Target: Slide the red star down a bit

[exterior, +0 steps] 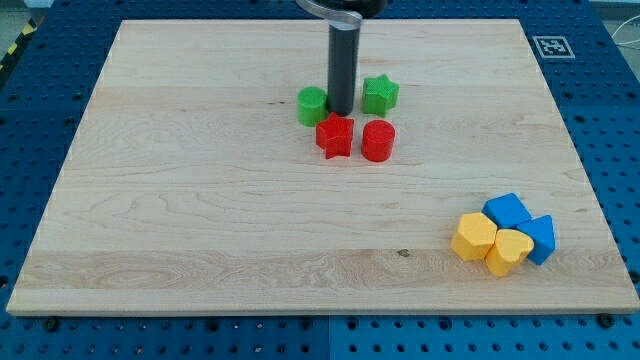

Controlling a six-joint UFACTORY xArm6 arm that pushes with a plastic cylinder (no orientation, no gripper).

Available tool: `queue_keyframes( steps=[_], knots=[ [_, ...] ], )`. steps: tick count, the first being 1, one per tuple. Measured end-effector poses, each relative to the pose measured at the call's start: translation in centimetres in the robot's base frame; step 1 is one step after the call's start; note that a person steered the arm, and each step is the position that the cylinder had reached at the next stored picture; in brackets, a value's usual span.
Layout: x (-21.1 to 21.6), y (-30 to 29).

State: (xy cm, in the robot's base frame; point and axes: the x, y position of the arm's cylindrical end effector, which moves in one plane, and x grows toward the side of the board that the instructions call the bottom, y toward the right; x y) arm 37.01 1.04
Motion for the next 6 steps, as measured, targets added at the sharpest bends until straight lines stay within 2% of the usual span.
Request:
queue_keyframes(
  steps=[2, 4, 6],
  knots=[
    [-0.9, -3.6],
    [0.7, 2.0],
    [3.5, 2.4]
  ],
)
